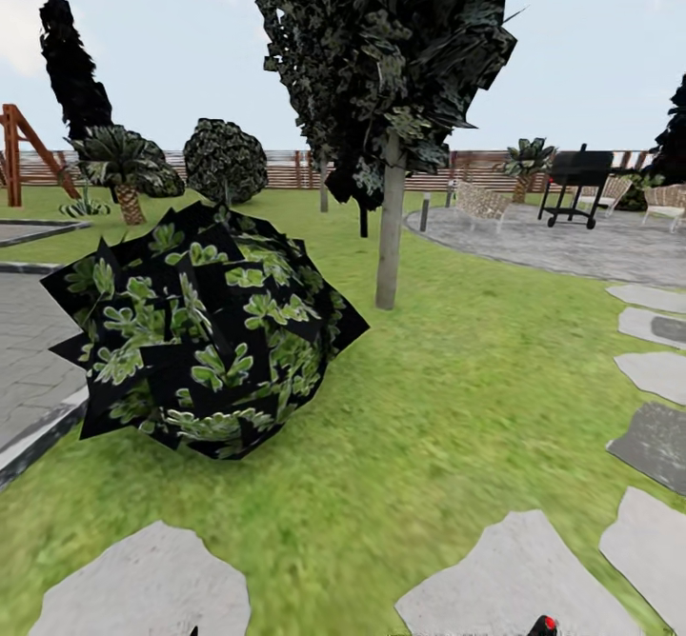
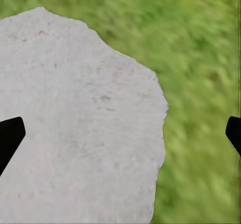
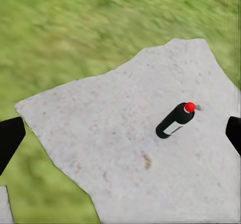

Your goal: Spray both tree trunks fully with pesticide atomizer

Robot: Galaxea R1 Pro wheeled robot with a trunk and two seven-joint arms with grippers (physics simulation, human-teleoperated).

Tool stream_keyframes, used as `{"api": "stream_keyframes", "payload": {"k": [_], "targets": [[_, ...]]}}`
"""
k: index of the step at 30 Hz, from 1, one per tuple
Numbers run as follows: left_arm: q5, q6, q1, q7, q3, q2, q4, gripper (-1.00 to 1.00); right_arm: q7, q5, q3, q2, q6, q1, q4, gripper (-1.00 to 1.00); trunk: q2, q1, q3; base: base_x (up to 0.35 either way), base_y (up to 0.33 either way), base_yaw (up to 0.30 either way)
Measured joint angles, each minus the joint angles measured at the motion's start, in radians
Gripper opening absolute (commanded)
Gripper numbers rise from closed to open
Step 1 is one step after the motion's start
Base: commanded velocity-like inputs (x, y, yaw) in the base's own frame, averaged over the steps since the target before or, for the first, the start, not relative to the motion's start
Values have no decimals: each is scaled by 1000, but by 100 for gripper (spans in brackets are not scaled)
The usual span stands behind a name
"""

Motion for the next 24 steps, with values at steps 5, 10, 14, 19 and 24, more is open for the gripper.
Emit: {"api": "stream_keyframes", "payload": {"k": [5, 10, 14, 19, 24], "targets": [[0, 0, 0, 0, 0, 0, 0, 100, 0, 0, 0, 0, 0, 0, 0, 100, 0, 0, 0, 0, 0, -265], [3, 0, 0, 0, 0, 0, 0, 100, 0, 0, 0, 0, 0, 0, 1, 100, 0, 0, 0, 0, 169, -265], [3, 0, 0, 0, 0, 0, 0, 100, -1, 0, 0, 0, 0, 0, 2, 100, 0, 0, 0, 0, 280, -265], [3, 0, 0, 0, 0, 0, 0, 100, 0, 0, 0, 0, 0, 0, 2, 100, 0, 0, 0, 50, 301, -265], [3, 0, 0, 0, 0, 0, 0, 100, 0, 0, 0, 0, 0, 0, 2, 100, 0, 0, 0, 104, 297, -265]]}}
